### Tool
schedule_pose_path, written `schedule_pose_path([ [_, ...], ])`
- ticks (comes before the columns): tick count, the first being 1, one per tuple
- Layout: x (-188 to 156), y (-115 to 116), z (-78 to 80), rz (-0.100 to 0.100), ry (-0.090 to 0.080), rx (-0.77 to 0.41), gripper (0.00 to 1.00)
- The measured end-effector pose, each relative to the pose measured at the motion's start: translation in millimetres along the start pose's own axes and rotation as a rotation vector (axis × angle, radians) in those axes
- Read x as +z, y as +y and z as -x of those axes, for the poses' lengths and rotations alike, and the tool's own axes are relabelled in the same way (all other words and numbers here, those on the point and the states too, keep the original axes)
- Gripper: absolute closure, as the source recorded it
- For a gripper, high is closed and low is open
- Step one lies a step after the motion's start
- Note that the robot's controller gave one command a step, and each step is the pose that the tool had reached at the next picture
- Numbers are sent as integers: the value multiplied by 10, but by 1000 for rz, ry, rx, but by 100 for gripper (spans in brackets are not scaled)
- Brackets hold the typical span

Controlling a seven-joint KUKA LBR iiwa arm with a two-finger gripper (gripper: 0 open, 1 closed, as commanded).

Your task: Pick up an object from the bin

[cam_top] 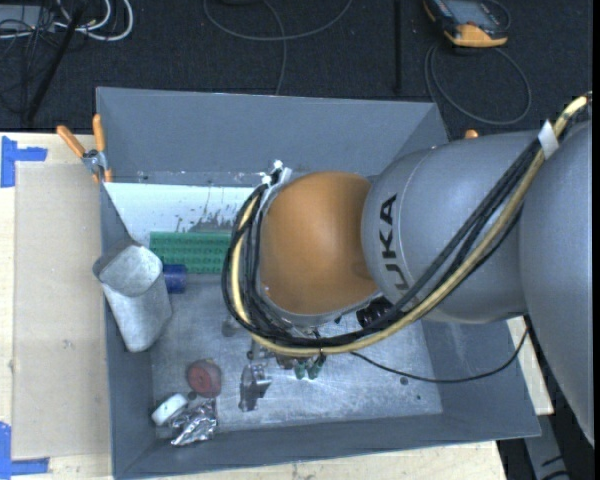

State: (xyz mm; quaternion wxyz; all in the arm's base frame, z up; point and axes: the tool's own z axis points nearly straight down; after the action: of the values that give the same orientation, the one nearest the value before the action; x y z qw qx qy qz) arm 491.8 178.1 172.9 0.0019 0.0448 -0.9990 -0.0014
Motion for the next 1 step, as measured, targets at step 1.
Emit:
schedule_pose_path([
  [1, 1017, 365, -84, 1, -17, -56, 0],
])
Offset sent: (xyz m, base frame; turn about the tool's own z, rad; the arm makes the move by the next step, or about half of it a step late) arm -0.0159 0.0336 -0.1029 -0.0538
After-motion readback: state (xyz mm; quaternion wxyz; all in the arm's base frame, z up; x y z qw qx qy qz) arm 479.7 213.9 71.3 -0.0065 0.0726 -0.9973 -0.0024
